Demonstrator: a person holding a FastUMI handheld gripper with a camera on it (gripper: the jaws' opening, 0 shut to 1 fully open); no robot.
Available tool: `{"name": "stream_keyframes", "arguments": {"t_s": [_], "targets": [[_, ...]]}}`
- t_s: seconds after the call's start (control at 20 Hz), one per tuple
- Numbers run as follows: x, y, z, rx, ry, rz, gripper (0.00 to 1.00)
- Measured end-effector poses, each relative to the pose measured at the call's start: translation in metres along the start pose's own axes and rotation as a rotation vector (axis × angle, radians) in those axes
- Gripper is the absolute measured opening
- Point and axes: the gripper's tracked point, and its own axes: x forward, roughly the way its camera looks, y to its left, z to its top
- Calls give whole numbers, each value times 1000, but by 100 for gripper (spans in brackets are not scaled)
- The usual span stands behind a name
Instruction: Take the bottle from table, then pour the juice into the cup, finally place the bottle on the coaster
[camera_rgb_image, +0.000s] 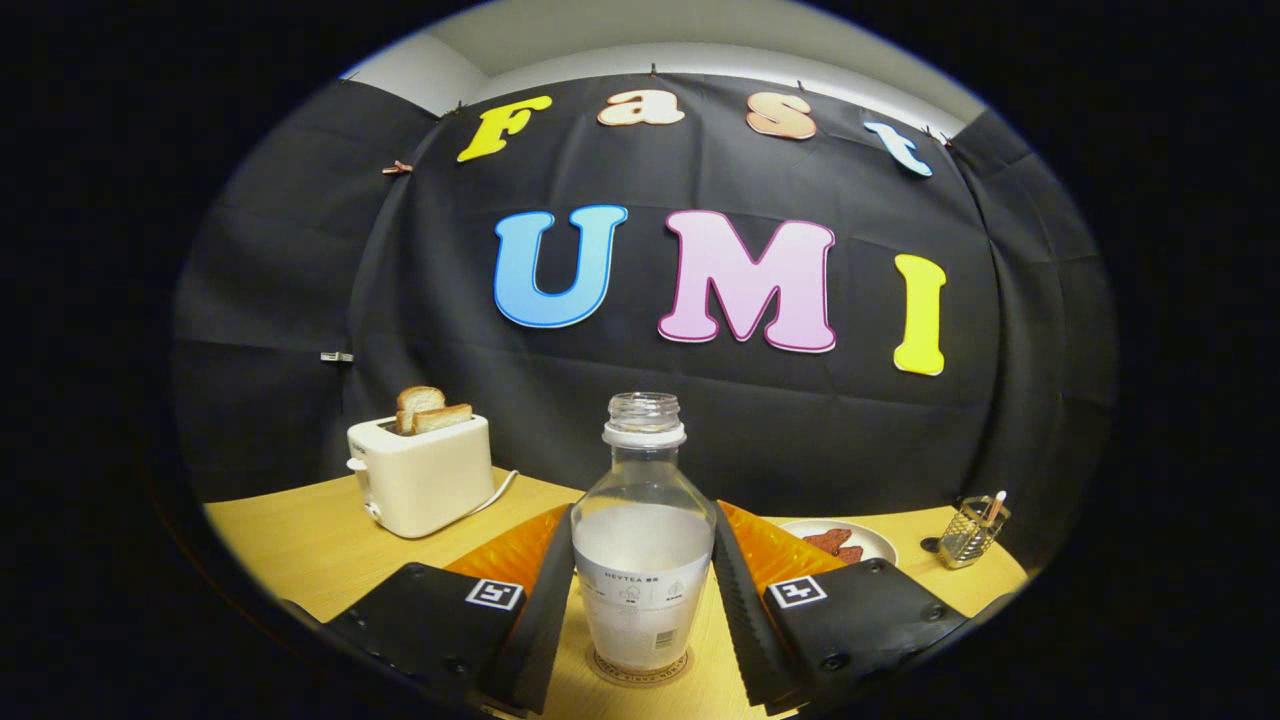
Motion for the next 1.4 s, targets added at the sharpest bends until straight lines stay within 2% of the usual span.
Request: {"name": "stream_keyframes", "arguments": {"t_s": [0.4, 0.8, 1.25, 1.4], "targets": [[24, -8, -56, 2, 43, -23, 74], [23, -11, -68, -19, 48, -39, 75], [23, -14, -78, 13, 72, -31, 78], [21, -14, -87, 8, 105, -26, 93]]}}
